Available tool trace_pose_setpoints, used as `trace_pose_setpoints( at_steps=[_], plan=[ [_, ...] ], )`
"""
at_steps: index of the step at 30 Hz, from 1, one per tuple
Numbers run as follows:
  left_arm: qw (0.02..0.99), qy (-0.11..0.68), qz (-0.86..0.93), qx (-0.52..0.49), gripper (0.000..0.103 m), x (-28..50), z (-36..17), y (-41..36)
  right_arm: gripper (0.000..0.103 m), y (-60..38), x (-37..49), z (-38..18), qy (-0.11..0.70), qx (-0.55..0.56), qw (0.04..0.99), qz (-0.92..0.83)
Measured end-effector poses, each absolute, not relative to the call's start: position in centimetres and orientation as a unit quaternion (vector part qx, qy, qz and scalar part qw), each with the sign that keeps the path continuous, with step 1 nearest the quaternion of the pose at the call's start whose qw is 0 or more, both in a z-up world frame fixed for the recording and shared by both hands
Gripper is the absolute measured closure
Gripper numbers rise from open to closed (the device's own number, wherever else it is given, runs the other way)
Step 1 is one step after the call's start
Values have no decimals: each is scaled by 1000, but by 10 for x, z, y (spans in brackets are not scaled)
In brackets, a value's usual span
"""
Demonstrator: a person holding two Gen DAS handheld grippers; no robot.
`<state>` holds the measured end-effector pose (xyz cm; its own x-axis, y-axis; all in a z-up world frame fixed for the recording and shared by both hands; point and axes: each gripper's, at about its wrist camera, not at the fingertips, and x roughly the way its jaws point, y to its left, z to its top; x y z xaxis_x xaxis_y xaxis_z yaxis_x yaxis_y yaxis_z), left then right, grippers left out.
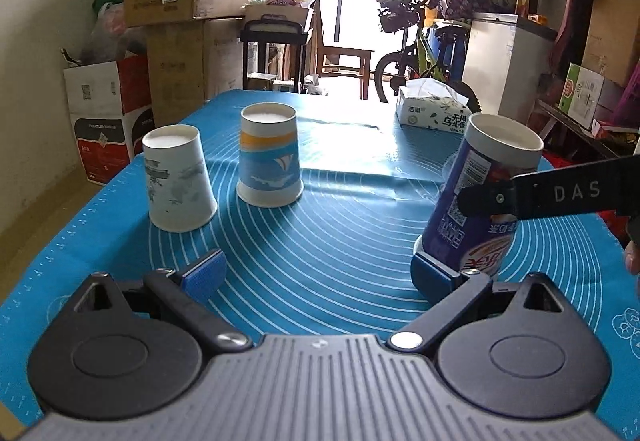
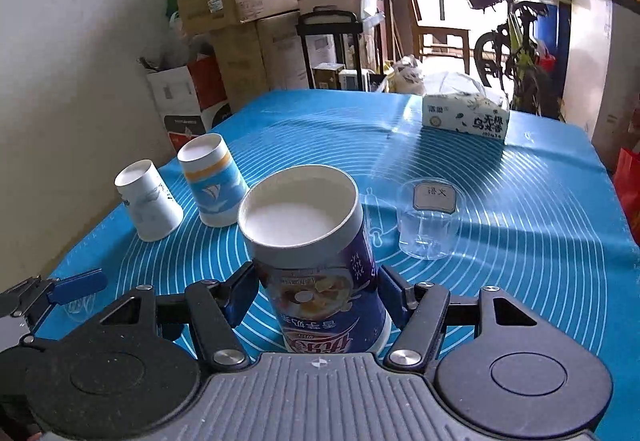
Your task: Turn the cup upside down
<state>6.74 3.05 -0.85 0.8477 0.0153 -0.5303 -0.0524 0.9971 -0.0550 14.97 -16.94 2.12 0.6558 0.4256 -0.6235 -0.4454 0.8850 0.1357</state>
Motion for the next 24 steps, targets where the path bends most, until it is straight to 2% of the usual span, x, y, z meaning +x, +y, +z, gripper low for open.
trace_pose_setpoints(
  at_steps=[4,9,13,15,24],
  plan=[
    [957,287,18,-31,5,68,-11,27,36,-164,143,25,327,-24,916,231],
    [958,284,16,-28,5,62,-8,29,8,-167,129,27,307,-34,927,214],
    [960,277,16,-30,5,55,-2,31,7,-182,110,32,285,-7,938,196],
    [961,273,15,-28,5,52,-1,31,0,-189,94,35,268,4,945,186],
    [967,253,16,-24,5,22,2,34,0,-195,20,35,213,-36,968,131]
  ],
)
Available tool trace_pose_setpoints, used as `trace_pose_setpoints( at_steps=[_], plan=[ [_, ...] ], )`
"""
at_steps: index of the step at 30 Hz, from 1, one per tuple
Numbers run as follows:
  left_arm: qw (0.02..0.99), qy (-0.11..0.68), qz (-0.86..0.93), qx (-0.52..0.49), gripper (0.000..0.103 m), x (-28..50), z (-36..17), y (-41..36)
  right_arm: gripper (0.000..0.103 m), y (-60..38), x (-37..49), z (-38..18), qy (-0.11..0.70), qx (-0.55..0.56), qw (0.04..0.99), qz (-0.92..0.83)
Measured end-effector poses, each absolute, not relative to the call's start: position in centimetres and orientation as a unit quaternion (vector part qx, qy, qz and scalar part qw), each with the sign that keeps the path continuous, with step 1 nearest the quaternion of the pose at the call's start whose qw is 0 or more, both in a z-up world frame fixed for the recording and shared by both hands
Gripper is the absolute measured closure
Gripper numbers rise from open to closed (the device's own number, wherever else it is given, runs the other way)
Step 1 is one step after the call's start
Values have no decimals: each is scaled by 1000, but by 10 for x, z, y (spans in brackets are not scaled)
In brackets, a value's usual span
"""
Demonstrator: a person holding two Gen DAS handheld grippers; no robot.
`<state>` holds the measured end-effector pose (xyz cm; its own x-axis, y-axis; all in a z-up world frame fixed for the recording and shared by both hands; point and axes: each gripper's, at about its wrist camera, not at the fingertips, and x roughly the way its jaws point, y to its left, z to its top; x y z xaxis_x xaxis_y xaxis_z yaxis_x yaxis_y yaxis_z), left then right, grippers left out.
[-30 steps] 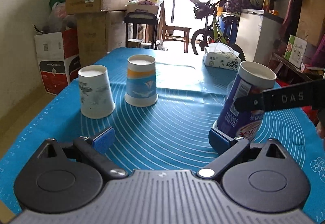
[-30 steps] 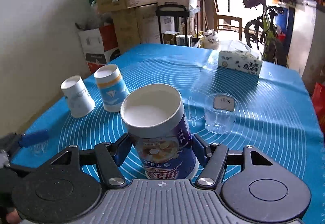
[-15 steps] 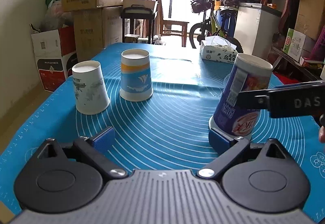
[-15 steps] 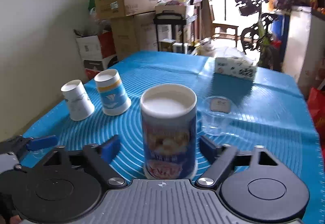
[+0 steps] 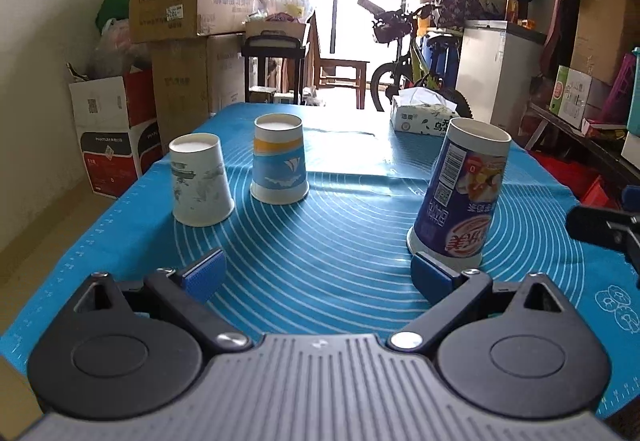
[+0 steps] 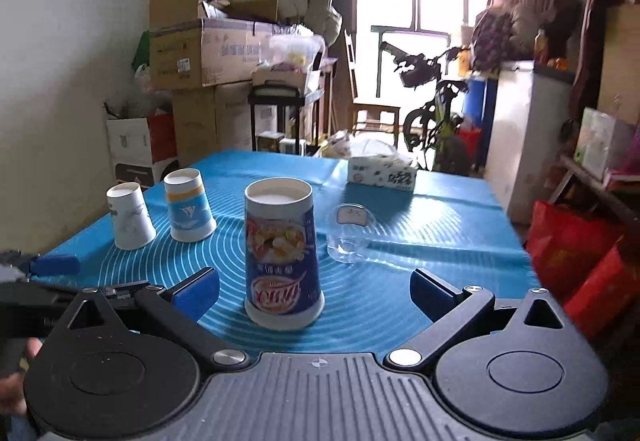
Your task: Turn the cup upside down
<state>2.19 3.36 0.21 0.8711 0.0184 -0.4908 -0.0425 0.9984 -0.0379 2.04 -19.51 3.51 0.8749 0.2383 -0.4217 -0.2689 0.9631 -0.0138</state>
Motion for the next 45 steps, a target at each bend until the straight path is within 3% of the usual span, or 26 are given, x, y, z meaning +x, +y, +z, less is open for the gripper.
trace_pose_setpoints(
  at_steps=[15,45],
  plan=[
    [967,254,22,-24,5,-5,-4,46,1,-176,-28,22,206,-26,967,146],
    [970,244,12,-22,5,-15,-1,54,2,-173,-35,22,209,-27,967,145]
  ],
)
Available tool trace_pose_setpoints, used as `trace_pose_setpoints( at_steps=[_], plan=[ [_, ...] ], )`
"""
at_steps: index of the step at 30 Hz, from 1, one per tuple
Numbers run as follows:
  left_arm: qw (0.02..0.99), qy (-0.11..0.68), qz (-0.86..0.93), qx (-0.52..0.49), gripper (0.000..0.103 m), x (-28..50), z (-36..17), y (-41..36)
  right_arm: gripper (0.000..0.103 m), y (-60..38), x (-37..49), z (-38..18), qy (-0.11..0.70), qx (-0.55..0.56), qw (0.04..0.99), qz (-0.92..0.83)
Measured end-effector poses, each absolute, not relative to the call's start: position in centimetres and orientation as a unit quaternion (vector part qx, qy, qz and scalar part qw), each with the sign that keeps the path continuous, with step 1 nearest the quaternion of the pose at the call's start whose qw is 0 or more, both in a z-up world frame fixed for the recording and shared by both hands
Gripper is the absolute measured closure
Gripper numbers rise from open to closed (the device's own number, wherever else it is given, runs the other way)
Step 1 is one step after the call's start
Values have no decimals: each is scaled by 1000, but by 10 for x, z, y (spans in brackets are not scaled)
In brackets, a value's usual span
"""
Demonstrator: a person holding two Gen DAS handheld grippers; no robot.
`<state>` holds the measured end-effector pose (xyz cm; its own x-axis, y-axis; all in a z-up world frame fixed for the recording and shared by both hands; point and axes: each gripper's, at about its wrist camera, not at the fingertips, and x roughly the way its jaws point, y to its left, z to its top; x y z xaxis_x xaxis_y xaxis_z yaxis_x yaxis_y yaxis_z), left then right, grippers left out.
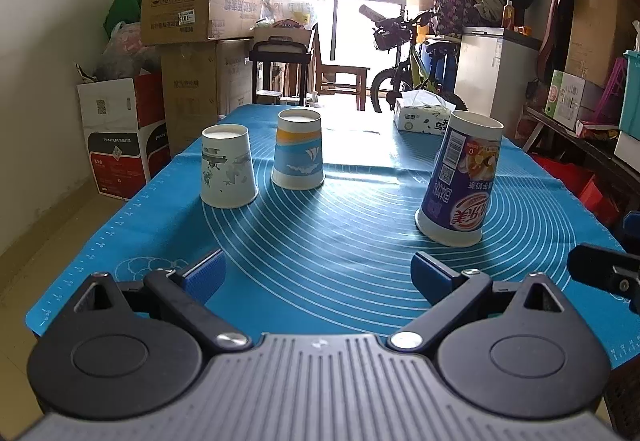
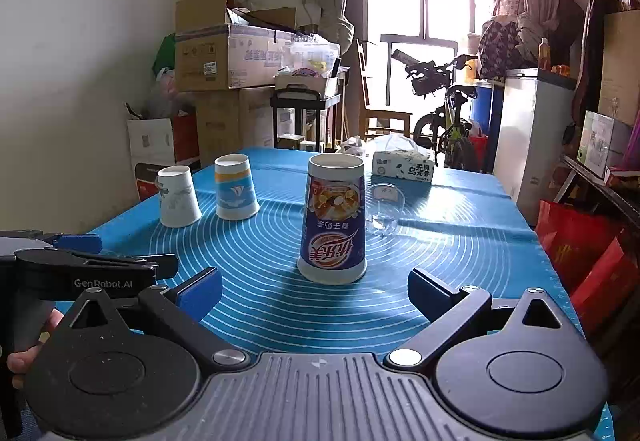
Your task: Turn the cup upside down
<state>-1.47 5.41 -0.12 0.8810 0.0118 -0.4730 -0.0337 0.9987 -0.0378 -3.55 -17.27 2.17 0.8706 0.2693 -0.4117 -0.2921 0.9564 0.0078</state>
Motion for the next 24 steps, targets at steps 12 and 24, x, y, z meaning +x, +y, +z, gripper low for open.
trace_pose_setpoints(
  at_steps=[12,24],
  plan=[
    [969,245,10,-25,5,-15,-1,56,2,-171,-36,23,208,-28,967,144],
    [969,246,9,-23,5,-15,-2,55,2,-172,-37,25,204,-28,968,141]
  ],
)
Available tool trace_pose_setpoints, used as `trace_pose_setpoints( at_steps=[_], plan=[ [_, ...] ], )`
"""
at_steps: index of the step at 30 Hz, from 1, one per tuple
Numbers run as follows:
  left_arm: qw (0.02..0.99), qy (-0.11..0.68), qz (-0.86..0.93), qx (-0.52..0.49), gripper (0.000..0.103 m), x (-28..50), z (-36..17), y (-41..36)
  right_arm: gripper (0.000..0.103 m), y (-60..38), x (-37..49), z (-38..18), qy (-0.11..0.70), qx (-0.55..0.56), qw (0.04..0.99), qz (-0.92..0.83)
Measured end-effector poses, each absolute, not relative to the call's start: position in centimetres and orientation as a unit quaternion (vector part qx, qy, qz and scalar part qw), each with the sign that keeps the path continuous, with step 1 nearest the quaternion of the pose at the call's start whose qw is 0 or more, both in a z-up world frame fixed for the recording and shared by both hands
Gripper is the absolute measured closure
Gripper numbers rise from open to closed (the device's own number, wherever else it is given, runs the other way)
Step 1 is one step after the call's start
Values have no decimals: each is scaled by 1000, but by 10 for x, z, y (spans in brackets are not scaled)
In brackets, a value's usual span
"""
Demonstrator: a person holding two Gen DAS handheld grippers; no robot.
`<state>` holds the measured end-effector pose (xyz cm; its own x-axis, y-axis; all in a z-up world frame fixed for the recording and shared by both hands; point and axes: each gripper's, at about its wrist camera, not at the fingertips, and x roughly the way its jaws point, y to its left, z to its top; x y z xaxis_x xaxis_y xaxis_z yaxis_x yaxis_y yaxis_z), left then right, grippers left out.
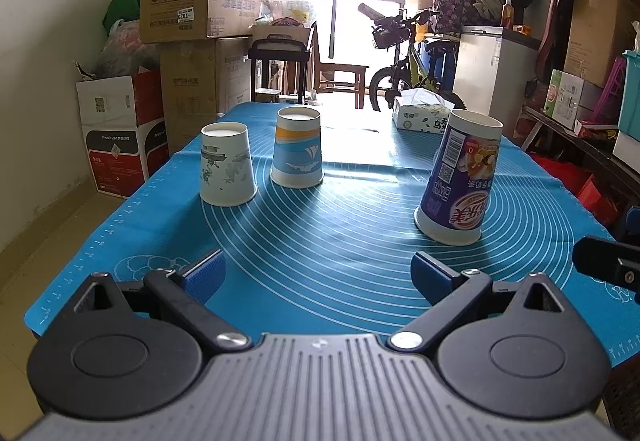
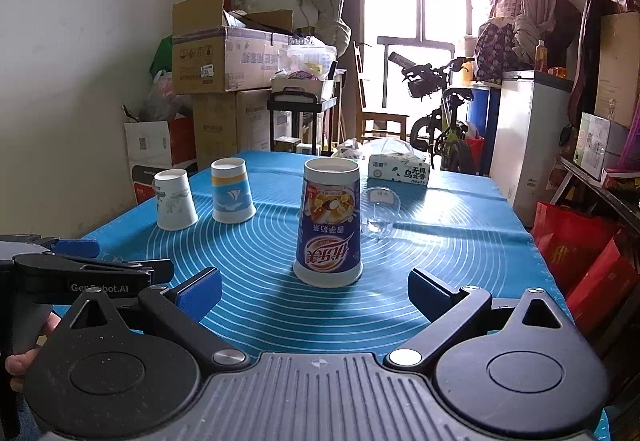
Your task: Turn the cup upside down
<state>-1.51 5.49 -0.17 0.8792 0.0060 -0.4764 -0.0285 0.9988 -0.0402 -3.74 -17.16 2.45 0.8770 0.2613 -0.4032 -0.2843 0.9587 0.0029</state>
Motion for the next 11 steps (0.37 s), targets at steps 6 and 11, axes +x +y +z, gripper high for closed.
trace_pose_setpoints(
  at_steps=[6,11],
  plan=[
    [969,246,9,-22,5,-14,-3,54,2,-170,-39,24,201,-29,969,142],
    [969,246,9,-22,5,-14,-3,53,2,-172,-38,24,203,-27,968,142]
  ],
)
